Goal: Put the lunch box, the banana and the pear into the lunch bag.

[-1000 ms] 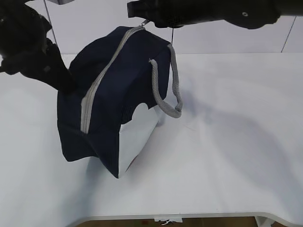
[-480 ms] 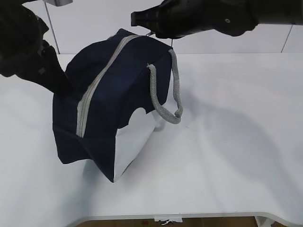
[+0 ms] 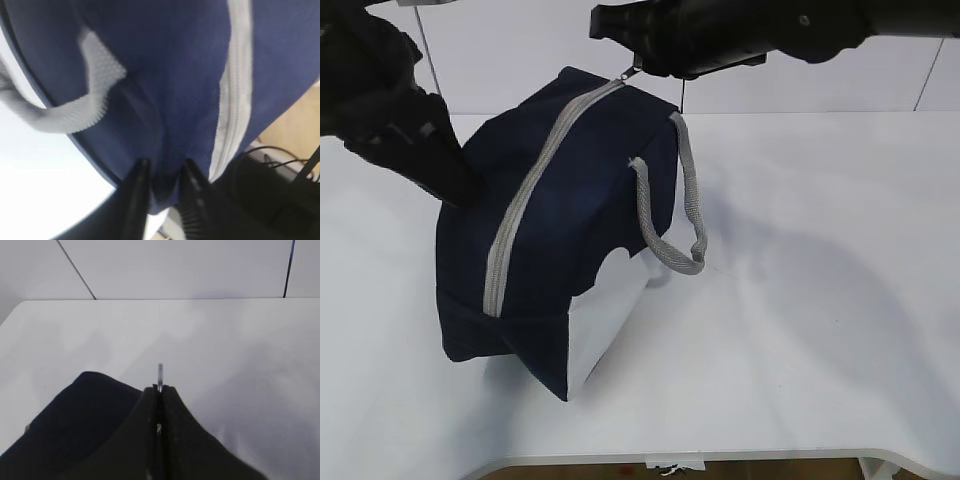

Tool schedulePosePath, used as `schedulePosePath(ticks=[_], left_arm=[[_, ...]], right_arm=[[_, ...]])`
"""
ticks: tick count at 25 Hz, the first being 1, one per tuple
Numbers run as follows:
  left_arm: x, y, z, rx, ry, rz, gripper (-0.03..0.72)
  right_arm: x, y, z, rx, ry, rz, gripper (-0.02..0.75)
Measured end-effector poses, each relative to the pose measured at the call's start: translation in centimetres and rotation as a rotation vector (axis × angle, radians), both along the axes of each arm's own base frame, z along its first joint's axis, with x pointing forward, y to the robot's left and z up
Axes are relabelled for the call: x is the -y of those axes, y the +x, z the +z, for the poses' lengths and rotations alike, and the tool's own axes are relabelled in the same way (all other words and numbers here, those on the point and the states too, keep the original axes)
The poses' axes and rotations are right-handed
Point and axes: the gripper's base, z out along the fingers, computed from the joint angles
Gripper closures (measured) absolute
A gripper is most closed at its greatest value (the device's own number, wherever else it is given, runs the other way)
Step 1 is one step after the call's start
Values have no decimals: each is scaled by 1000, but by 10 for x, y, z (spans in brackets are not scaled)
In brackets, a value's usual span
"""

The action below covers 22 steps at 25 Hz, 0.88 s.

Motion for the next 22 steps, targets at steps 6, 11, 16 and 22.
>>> schedulePosePath(ticks=[6,11,16,22], left_arm=[[0,-1,3,-45,-24,88,293],[3,5,30,17,-79,145,267],[9,22,47,43,-125,205,265],[27,59,30,-2,-142,213,265]], right_arm=[[0,0,0,-11,17,-6,737],[0,0,0,-13,20,-7,737],[-1,0,-2,-15,20,-6,737],[-1,1,-2,-13,22,-3,737]])
